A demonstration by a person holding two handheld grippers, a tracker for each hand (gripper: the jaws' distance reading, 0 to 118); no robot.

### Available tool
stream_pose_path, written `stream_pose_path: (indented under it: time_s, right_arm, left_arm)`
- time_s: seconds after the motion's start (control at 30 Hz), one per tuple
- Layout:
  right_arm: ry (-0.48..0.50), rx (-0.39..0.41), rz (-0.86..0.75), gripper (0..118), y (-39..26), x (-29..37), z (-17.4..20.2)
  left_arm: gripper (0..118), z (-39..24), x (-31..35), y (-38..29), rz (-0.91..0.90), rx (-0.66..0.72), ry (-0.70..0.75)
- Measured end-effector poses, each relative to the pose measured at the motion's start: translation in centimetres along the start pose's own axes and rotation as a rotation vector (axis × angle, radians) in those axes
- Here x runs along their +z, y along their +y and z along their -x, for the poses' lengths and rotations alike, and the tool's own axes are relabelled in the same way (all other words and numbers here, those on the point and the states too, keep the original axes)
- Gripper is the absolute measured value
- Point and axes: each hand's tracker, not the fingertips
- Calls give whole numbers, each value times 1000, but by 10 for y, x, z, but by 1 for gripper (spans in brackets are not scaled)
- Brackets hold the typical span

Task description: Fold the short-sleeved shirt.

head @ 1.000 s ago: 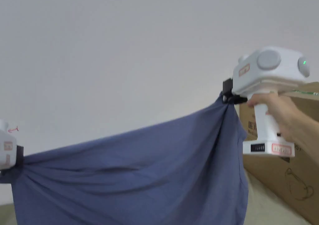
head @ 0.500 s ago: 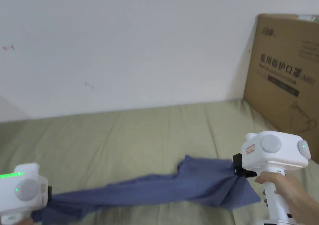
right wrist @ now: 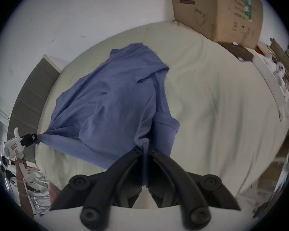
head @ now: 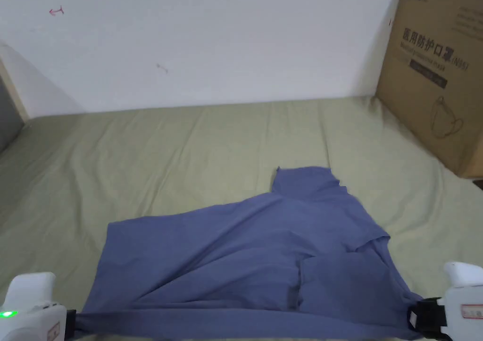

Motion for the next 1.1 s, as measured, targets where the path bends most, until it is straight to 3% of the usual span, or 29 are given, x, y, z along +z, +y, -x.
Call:
stream_pose_path:
  time_s: [0.17, 0.2, 0.23, 0.27, 0.3, 0.33, 0.37, 0.5, 0.53, 0.57, 0.6, 0.63, 0.67, 0.77, 0.83, 0.97, 1.0, 1.07, 1.1]
  right_arm:
    - [-16, -2, 27, 5, -78, 29, -11]
    - [-20, -6, 23, 5, -83, 27, -16]
    - [-18, -11, 12, 9, -89, 27, -18]
    - [-4, -25, 0, 23, -89, 26, -19]
    - [-13, -26, 3, 56, -85, 26, -17]
    - [-47, -24, -7, 86, -79, 26, -14]
    - [-67, 6, -43, 100, -73, 27, -10]
    - [-47, 111, -117, 100, -40, 33, 13]
    - [-15, 121, -128, 97, -33, 33, 19]
    - [27, 119, -150, 85, -26, 32, 26]
    - [54, 115, -174, 41, -20, 30, 33]
    - [41, 93, -186, 4, -14, 24, 39]
    - [34, 90, -153, 0, -10, 12, 44]
    - [144, 28, -99, 0, -2, -15, 40]
    - [138, -5, -105, 0, 1, -27, 41]
    - [137, 4, -83, 0, 14, -45, 48]
    - [139, 17, -75, 0, 16, -48, 53]
    - [137, 40, -69, 0, 28, -58, 57]
    - [139, 49, -66, 0, 33, -62, 60]
  left_arm:
    - [4, 13, 32, -69, 40, -35, 0]
    - [13, 16, 34, -76, 41, -34, -25]
    - [31, 18, 32, -82, 48, -24, -47]
    - [56, 20, 32, -83, 72, -17, -52]
    - [84, 21, 33, -82, 85, -7, -40]
    - [100, 25, 36, -81, 70, 30, -51]
    - [108, 23, 45, -76, 38, 80, -90]
    - [107, 18, 65, -51, -18, 176, -157]
    - [105, 15, 66, -46, -27, 193, -163]
    - [99, 11, 67, -40, -42, 205, -176]
    - [68, 7, 64, -38, -48, 211, -181]
    - [30, 3, 60, -35, -44, 209, -187]
    - [0, -3, 53, -34, -31, 209, -183]
    - [0, -10, 31, -31, 27, 226, -189]
    - [0, -11, 20, -24, 41, 233, -200]
    - [0, -5, -21, 15, 39, 199, -174]
    - [9, -3, -32, 27, 36, 197, -177]
    - [52, 2, -67, 57, 59, 215, -188]
    - [63, 3, -87, 72, 87, 216, -189]
